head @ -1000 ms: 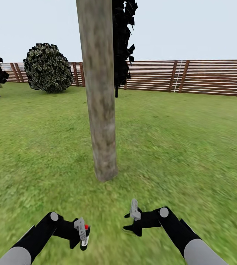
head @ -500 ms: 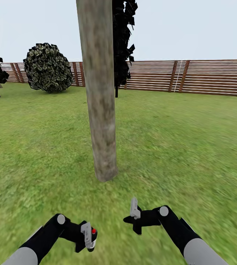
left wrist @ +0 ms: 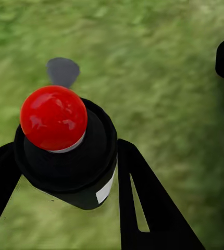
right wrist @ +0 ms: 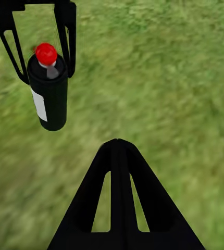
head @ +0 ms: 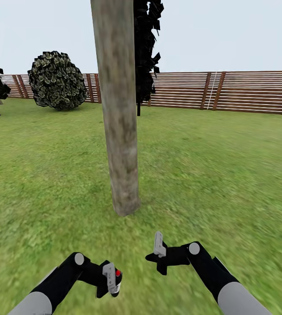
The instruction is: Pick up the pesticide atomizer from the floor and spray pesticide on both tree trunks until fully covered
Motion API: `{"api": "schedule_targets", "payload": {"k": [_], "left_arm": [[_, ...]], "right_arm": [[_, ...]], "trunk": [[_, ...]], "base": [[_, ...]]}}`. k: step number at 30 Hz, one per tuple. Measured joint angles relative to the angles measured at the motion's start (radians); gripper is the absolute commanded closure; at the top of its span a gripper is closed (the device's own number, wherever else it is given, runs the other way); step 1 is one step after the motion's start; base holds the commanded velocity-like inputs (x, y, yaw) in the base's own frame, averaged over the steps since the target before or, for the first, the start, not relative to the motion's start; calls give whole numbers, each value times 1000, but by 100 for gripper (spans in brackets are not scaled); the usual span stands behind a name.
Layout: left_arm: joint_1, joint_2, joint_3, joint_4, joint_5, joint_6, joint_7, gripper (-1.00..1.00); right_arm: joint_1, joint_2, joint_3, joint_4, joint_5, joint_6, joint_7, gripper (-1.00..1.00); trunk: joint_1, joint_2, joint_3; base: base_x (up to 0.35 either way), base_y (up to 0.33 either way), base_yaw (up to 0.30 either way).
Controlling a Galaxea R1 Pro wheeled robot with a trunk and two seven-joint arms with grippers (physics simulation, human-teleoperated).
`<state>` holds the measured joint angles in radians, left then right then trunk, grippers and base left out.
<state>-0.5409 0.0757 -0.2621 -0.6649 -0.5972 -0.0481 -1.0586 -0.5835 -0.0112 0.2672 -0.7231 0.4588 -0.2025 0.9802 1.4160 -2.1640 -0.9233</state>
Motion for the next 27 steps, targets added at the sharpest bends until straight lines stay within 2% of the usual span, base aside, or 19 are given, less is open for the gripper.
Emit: {"api": "schedule_targets", "payload": {"k": [2, 4, 8, 13, 27], "left_arm": [[-7, -15, 0, 0, -3, 1, -1, 100], [-10, -34, 0, 0, -23, 3, -1, 100], [-17, -49, 1, -1, -41, 6, -1, 100], [-27, -53, 3, -2, -40, 6, -4, 100], [-34, -111, 4, -2, -43, 7, -1, 100]], "right_arm": [[0, 0, 1, 0, -1, -1, 0, 100], [0, 0, 1, 0, -2, -1, 0, 100], [0, 0, 2, 1, -3, -2, 0, 100], [0, 0, 3, 5, -3, -3, 0, 100], [0, 0, 4, 5, -3, -3, 0, 100]], "trunk": [[0, 0, 0], [0, 0, 0], [0, 0, 0], [0, 0, 0], [0, 0, 0]], "base": [[0, 0, 0], [0, 0, 0], [0, 0, 0], [0, 0, 0], [0, 0, 0]]}}
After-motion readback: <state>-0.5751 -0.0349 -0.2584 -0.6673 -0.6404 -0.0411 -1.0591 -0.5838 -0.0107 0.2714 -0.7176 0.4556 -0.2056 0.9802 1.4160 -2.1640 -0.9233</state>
